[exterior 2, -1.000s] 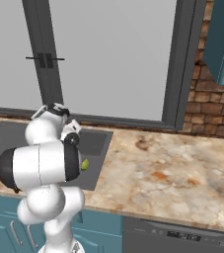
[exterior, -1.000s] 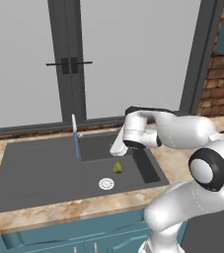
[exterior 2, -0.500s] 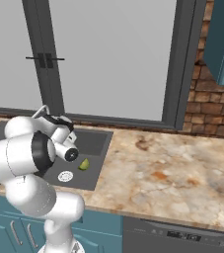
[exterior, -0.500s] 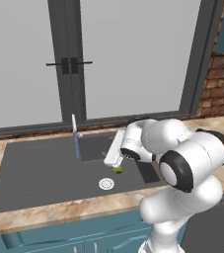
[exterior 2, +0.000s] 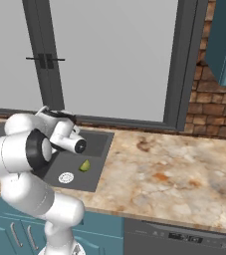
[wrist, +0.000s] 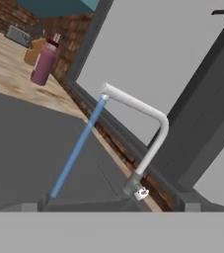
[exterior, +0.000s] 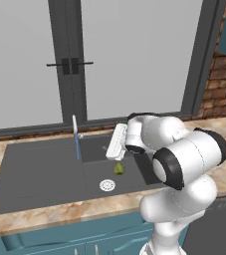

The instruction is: Turn on the sink faucet. Then move the lemon wedge from the counter to the sink. Turn off the sink. Move the vegetable from the sink to the pot next to the stove. Finally move the pot to the rear left burner.

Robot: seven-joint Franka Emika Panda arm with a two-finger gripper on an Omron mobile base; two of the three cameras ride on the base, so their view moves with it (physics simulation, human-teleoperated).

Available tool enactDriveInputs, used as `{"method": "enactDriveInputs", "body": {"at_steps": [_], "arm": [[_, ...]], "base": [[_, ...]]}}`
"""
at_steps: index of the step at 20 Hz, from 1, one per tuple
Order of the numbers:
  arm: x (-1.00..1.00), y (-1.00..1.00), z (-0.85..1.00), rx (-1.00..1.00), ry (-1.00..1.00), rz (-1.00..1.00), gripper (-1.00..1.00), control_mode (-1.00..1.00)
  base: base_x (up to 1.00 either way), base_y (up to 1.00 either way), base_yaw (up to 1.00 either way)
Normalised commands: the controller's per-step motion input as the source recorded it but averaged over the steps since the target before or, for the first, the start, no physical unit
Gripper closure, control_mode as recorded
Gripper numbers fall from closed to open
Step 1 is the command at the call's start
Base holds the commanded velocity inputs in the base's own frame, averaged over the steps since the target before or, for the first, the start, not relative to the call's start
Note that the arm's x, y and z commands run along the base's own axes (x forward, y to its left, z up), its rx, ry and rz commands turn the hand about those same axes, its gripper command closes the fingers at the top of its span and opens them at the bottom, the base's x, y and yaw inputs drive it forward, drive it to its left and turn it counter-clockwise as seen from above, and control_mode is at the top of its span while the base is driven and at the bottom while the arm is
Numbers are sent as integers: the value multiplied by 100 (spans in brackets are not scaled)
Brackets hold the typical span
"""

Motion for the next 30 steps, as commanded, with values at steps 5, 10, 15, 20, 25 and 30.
{"method": "enactDriveInputs", "body": {"at_steps": [5, 10, 15, 20, 25, 30], "arm": [[32, 10, -4, 0, 0, 2, -100, -100], [23, 23, -4, 0, 0, 4, -100, -100], [20, 27, -7, 0, 0, 4, -100, -100], [24, 10, -24, 0, 0, 4, -100, -100], [16, 0, -5, 0, 0, 5, -100, -100], [5, 0, -2, 0, 0, 5, -100, -100]], "base": [[0, 0, 0], [0, 0, 0], [0, 0, 0], [0, 0, 0], [0, 0, 0], [0, 0, 0]]}}
